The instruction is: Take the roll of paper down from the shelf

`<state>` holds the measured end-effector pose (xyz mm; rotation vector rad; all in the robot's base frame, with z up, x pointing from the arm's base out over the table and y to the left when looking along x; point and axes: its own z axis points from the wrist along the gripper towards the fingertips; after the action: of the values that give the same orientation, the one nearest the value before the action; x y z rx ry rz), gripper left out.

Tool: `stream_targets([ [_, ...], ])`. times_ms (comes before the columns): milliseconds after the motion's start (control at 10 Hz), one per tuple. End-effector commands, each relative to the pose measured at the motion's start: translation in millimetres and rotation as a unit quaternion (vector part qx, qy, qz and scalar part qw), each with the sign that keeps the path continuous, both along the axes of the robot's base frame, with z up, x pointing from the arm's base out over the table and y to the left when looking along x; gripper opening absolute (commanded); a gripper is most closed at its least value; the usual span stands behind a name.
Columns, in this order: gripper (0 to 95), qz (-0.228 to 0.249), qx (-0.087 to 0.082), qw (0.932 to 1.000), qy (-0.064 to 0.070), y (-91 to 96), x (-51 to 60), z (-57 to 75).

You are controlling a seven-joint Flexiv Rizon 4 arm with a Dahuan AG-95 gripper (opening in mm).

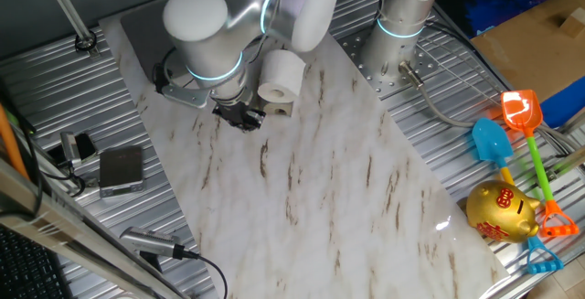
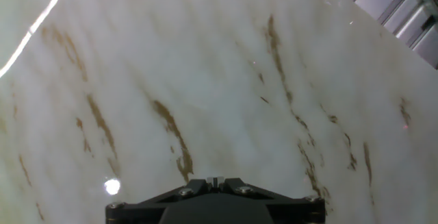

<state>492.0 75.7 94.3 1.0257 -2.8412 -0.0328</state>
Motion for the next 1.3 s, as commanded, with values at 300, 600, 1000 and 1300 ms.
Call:
stream_targets([
  [300,0.0,0.067,0.035,0.9971,0.004,-30.7,10.4,-0.8],
  [600,0.0,0.105,0.040,0.9937,0.004,-84.7,49.6,0.1],
  [1000,0.0,0.136,0.041,0.9898,0.004,-116.9,78.2,8.6],
  [1300,0.0,0.134,0.034,0.9904,0.003,-125.6,77.5,13.5],
])
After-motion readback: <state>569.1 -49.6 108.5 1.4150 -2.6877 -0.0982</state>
